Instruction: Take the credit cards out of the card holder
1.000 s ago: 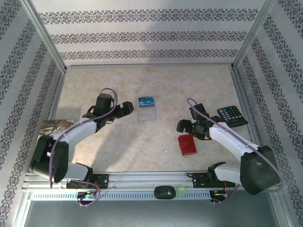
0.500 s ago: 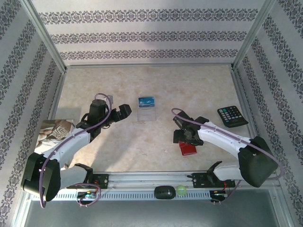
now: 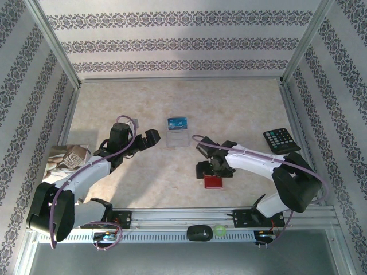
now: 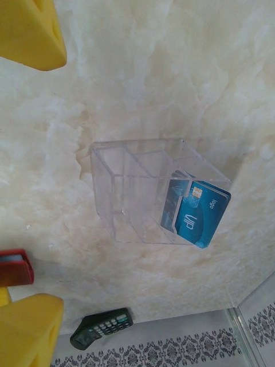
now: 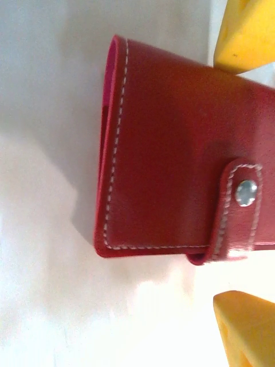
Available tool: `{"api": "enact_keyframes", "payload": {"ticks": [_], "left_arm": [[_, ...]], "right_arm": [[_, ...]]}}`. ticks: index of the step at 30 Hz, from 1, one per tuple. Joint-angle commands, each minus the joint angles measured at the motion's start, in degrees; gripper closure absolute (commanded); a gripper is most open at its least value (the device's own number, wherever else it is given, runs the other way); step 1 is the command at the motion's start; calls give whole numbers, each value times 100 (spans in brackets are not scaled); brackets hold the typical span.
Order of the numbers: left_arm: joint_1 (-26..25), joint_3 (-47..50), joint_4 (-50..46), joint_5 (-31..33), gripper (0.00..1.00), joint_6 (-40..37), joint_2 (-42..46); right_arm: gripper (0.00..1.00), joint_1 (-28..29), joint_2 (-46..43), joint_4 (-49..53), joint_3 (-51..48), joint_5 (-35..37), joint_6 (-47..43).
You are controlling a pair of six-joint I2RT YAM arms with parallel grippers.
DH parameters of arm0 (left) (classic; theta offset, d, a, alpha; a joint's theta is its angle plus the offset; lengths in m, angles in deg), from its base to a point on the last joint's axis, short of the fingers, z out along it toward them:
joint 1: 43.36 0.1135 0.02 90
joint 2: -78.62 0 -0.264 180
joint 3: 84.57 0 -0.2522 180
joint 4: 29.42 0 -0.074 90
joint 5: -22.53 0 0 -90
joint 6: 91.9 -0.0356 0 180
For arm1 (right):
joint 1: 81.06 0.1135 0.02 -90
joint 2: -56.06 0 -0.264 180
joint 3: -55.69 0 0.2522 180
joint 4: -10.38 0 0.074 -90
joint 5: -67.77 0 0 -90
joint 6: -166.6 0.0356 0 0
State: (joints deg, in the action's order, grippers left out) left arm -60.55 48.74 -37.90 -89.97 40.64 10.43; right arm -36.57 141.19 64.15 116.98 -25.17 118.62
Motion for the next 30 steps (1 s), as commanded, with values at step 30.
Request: {"api": "enact_keyframes", "payload": {"ticks": [30], "left_arm": [[-185, -35, -625, 38, 6, -211, 387]], "right_arm": [[10, 1106, 1083, -119, 601, 879, 160]]}}
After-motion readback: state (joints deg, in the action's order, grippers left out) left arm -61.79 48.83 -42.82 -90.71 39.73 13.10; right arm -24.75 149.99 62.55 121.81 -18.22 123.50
